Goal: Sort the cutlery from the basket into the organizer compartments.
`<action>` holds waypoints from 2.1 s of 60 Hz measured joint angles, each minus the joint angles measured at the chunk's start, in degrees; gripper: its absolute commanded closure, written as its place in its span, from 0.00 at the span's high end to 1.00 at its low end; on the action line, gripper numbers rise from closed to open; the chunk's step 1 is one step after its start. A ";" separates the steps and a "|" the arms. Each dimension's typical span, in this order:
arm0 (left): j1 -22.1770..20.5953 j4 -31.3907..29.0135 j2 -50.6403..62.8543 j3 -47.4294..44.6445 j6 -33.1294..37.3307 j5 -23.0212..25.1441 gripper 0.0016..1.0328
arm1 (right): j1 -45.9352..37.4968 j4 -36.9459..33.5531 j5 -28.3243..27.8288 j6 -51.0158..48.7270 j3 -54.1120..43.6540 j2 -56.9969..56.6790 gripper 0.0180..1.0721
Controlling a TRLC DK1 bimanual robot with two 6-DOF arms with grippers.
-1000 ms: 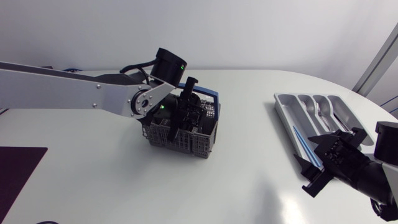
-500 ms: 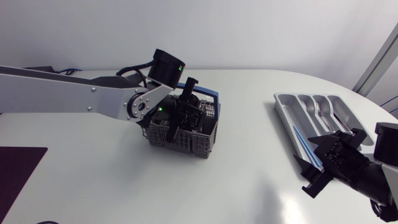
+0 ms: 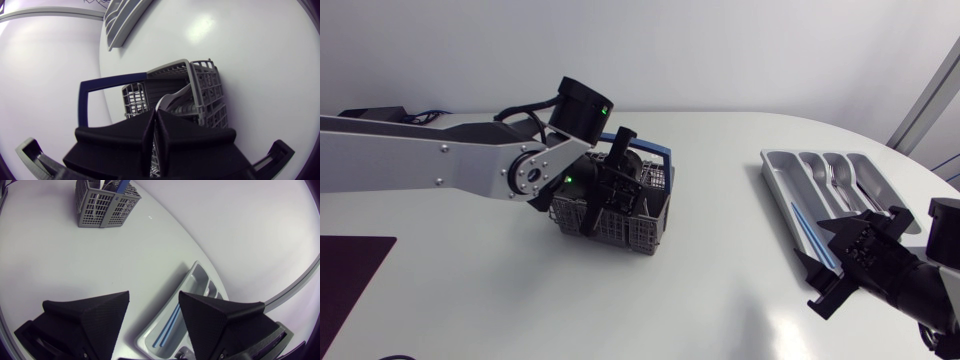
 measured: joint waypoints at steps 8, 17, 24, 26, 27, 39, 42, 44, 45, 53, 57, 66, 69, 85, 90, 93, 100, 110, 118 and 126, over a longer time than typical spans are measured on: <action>-0.04 -1.31 -2.32 0.00 0.00 -0.02 0.03 | 0.00 -0.39 0.00 0.00 0.00 -0.77 0.68; -0.11 -3.63 -6.27 0.07 -0.04 -0.04 0.03 | 0.00 -1.51 0.00 0.00 0.00 -1.33 0.68; -0.90 -5.66 -9.62 0.07 -0.68 -0.31 0.03 | 0.66 -1.88 0.00 0.04 0.00 -2.05 0.68; -1.29 -5.79 -10.47 0.07 -1.09 -0.50 0.03 | 0.98 -1.92 0.00 0.33 0.00 -2.21 0.68; -1.46 -5.81 -10.86 0.07 -1.46 -0.68 0.03 | 1.14 -1.95 0.04 0.52 0.00 -2.32 0.68; -4.42 -6.36 -15.89 0.07 -9.64 -4.13 0.03 | 2.95 -3.30 0.02 2.56 0.09 -3.93 0.68; -5.11 -6.43 -16.74 0.07 -11.08 -5.42 0.03 | 3.58 -3.65 0.02 3.06 0.13 -4.59 0.68; -5.42 -6.45 -17.22 0.07 -12.00 -5.95 0.03 | 4.02 -4.07 0.02 3.61 0.24 -5.03 0.68; -5.55 -6.49 -17.46 0.11 -12.70 -6.23 0.03 | 4.26 -4.28 0.02 3.87 0.31 -5.20 0.68; -5.84 -9.77 -18.49 1.99 -17.97 -7.04 0.03 | 6.69 -5.18 0.02 6.14 1.09 -7.08 0.68; -6.38 -12.55 -18.64 3.39 -22.36 -7.28 0.03 | 8.31 -5.79 0.20 7.45 1.53 -8.20 0.68; -9.29 -16.46 -18.53 4.57 -32.11 -7.76 0.03 | 12.31 -5.99 1.44 10.12 1.95 -9.27 0.68; -10.08 -17.66 -18.05 5.14 -35.67 -7.76 0.03 | 14.08 -6.05 2.14 10.88 2.29 -9.27 0.68; -11.56 -20.48 -12.74 8.98 -53.53 -7.65 0.03 | 23.91 -5.81 8.00 14.95 5.05 -8.92 0.67; -12.41 -21.14 -10.95 10.14 -58.71 -6.60 0.03 | 28.06 -4.57 11.08 16.02 5.49 -7.87 0.67; -12.52 -21.49 -10.21 10.58 -61.16 -5.92 0.03 | 30.23 -3.80 12.90 16.31 5.51 -7.08 0.67; -12.13 -23.10 -8.35 12.15 -67.23 -1.62 0.03 | 34.91 -1.81 16.28 16.76 5.51 -4.76 0.67; -11.19 -24.41 -5.75 14.49 -74.44 2.25 0.03 | 39.12 1.77 19.43 17.38 6.62 -0.44 0.59; -11.10 -25.05 -4.42 15.52 -78.20 3.06 0.03 | 42.01 4.59 21.79 17.51 7.54 3.04 0.55; -11.10 -26.80 -2.69 17.68 -80.83 3.50 0.03 | 43.63 6.75 23.21 17.51 8.11 6.49 0.48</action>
